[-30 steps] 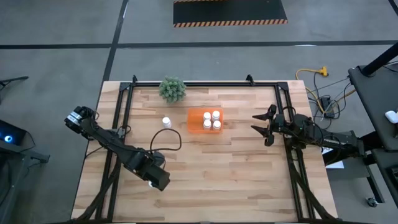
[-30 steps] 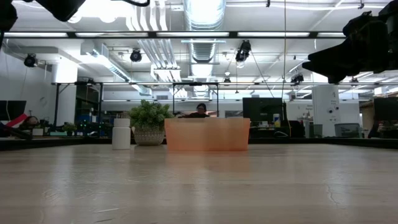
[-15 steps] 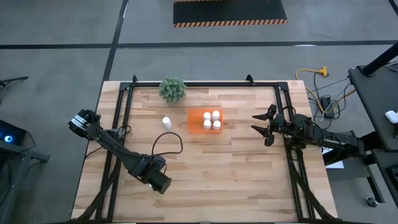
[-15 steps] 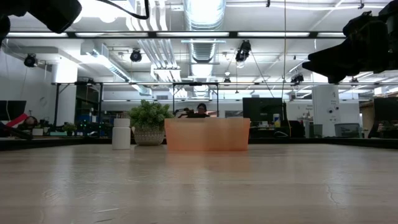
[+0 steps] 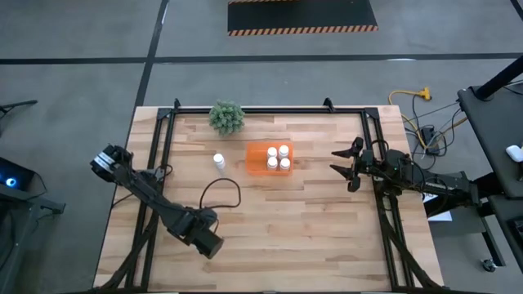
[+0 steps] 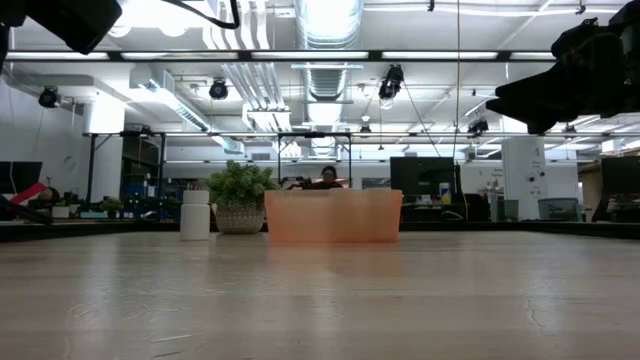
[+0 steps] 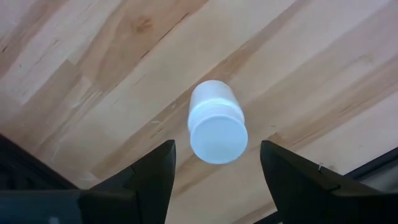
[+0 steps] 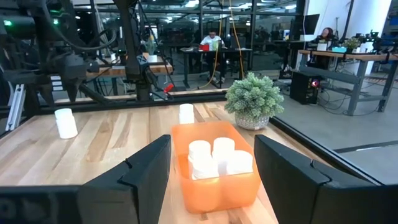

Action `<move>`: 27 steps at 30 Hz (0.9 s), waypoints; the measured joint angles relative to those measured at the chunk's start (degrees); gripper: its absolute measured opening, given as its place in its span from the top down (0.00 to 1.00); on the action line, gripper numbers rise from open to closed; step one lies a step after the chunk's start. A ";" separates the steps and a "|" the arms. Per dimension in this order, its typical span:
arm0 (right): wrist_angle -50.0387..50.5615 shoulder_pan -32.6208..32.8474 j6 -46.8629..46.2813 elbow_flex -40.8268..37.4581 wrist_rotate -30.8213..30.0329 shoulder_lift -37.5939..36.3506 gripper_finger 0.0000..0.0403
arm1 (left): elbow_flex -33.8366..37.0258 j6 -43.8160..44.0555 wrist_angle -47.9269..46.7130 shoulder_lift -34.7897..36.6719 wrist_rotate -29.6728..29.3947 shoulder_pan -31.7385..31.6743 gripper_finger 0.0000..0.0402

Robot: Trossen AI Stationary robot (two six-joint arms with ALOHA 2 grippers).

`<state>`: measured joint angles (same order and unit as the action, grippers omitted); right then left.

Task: Pick and place pill bottles into a basket
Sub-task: Put the white pill bottle into the orange bin

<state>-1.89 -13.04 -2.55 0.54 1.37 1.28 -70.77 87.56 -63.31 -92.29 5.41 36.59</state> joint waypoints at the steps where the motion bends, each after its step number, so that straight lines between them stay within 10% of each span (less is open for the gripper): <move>1: 0.00 0.00 0.01 0.02 0.00 0.00 0.46 | 0.01 -0.45 0.01 -0.26 0.00 0.13 0.46; 27: 0.00 0.00 0.02 0.02 0.02 0.00 0.46 | 0.16 -2.95 1.51 -4.65 0.31 0.60 0.46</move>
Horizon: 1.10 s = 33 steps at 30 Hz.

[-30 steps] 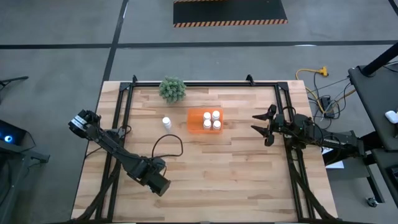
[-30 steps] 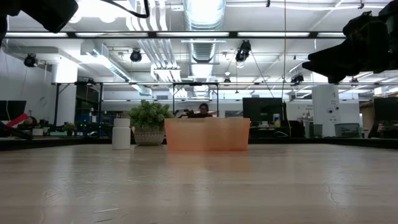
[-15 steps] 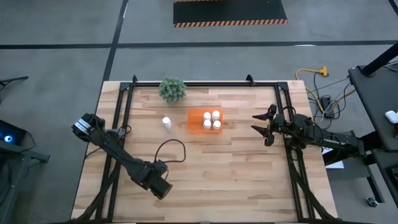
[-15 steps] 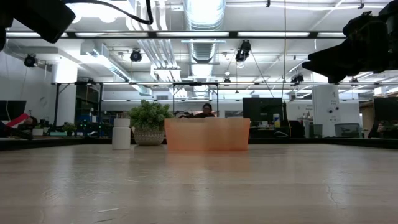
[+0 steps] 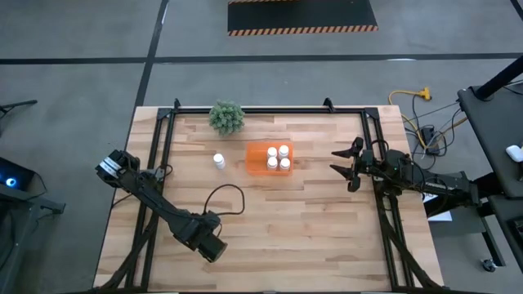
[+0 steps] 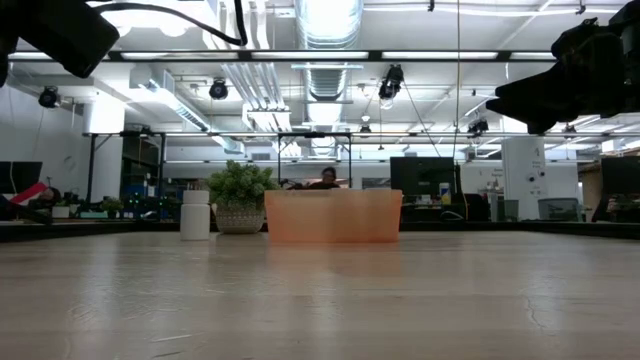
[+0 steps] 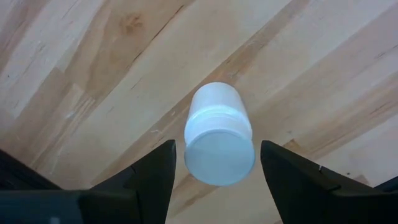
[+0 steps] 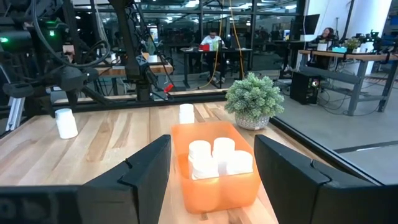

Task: Pick and place pill bottles into a basket
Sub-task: Put the white pill bottle into the orange bin

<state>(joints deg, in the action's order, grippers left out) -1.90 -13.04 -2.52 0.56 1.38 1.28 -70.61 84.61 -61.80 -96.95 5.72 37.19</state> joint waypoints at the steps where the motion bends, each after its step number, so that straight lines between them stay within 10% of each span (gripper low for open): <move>1: -0.02 0.00 0.00 0.00 -0.02 0.00 0.46 | 0.00 -0.02 0.00 0.00 0.02 0.00 0.46; 22: -0.02 0.00 0.00 -0.02 -0.02 0.00 0.46 | 0.22 -1.14 -0.13 0.00 0.28 0.07 0.47; 33: 0.00 0.00 0.00 0.00 -0.01 0.02 0.46 | 0.22 -2.97 -0.15 0.00 1.29 0.07 0.65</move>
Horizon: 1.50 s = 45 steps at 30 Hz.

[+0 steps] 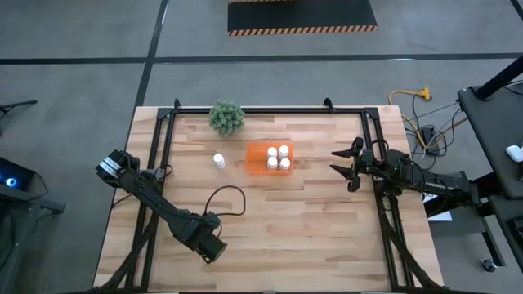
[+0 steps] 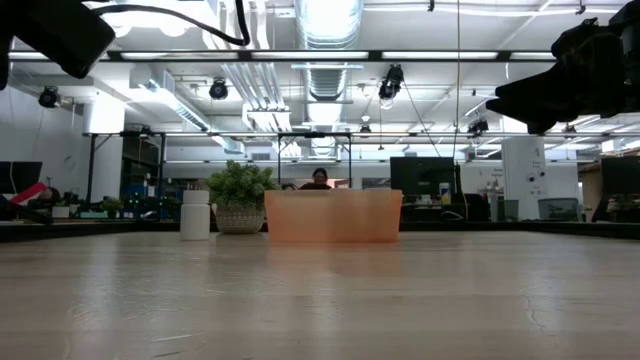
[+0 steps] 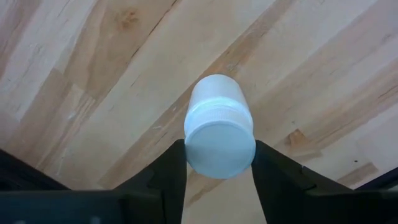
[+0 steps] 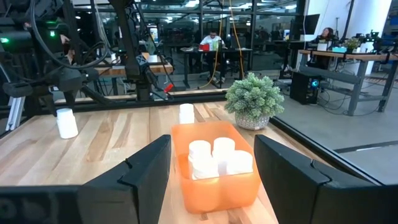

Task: Pick and place pill bottles into a basket
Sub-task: Put the white pill bottle into the orange bin

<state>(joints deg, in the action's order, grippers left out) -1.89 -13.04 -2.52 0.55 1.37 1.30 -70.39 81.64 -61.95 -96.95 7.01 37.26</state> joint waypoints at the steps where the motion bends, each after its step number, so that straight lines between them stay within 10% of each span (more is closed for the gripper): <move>1: 0.00 0.00 0.00 0.00 0.00 0.00 0.46 | 0.00 -0.15 0.00 0.00 0.00 0.00 0.65; 17: 0.00 0.00 0.00 -0.02 0.00 -0.02 0.46 | -0.24 -9.48 -0.16 1.85 0.20 -3.62 0.65; 45: -0.02 0.00 0.00 0.00 0.01 0.00 0.46 | -13.90 -46.81 -11.07 4.42 -6.14 -31.78 0.65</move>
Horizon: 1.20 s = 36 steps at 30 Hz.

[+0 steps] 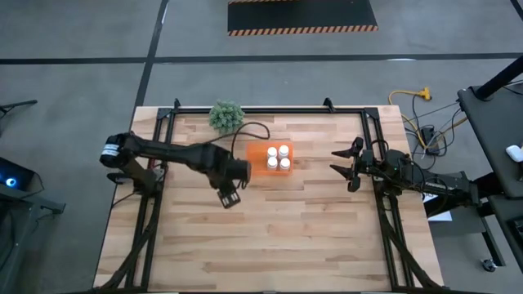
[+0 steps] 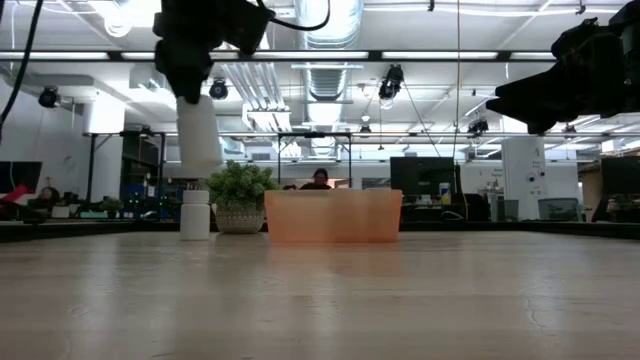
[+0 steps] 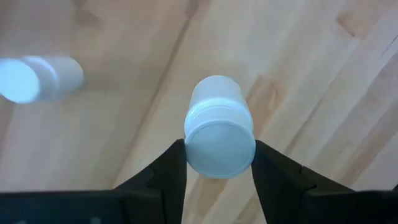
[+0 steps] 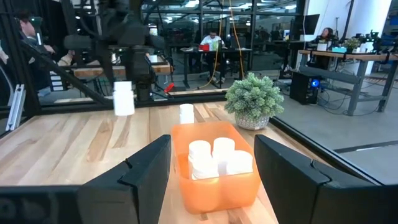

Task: Pick and place pill bottles into a basket
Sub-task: Put the white pill bottle into the orange bin

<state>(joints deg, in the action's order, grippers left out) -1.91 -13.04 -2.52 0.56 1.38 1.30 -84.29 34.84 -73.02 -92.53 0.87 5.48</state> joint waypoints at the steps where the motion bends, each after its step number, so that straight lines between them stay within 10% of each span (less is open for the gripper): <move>1: 0.01 0.00 0.00 0.00 0.00 0.00 0.46 | -0.31 -1.29 -0.05 0.00 0.00 -0.89 0.65; 19: 0.01 0.00 0.00 0.00 0.00 0.00 0.46 | -5.48 -17.09 -0.08 -0.53 -0.57 -16.48 0.65; 36: 0.00 0.02 0.00 0.02 0.03 0.00 0.46 | -30.82 -31.42 -10.03 -23.46 -4.39 -17.76 0.65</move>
<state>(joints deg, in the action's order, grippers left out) -1.91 -13.02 -2.52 0.58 1.41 1.30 -115.11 3.41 -83.05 -115.99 -3.52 -12.28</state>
